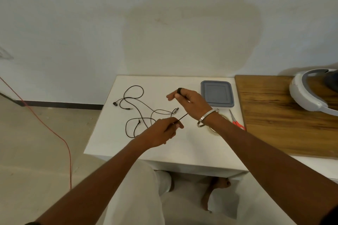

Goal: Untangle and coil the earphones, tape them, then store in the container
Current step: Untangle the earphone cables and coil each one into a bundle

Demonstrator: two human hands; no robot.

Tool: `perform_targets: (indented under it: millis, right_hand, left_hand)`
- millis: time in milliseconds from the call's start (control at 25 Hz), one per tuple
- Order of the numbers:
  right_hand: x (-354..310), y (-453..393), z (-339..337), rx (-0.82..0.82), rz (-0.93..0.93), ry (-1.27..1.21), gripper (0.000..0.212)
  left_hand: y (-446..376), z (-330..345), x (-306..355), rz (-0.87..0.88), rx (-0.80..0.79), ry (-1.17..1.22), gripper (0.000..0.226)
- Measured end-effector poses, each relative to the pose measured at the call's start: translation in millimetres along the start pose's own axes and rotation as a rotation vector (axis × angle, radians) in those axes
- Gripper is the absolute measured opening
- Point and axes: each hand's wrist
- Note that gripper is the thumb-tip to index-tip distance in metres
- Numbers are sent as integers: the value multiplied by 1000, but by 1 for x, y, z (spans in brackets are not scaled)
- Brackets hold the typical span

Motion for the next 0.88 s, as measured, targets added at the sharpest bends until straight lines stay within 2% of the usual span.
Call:
perform_targets:
  millis: [200, 440, 600, 760, 880]
  right_hand:
    - [30, 4, -7, -168, 67, 551, 28]
    - [24, 15, -1, -417, 121, 611, 41]
    - [12, 13, 1, -511, 167, 376, 40]
    - [-7, 17, 7, -528, 275, -148, 37]
    - [-12, 15, 13, -487, 325, -433, 36]
  left_hand:
    - [4, -18, 1, 25, 127, -18, 21]
    - [2, -40, 2, 21, 231, -80, 15]
    - [2, -49, -2, 56, 295, -71, 11]
    - [0, -47, -11, 120, 344, -9, 13]
    - [-2, -37, -19, 111, 339, 57, 20]
Point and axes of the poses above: each hand's wrist, its own y-axis away from the middle knuckle, its own z-axis out of the palm, x = y × z, and after that the axes turned 4 degrees about -x, right-handed
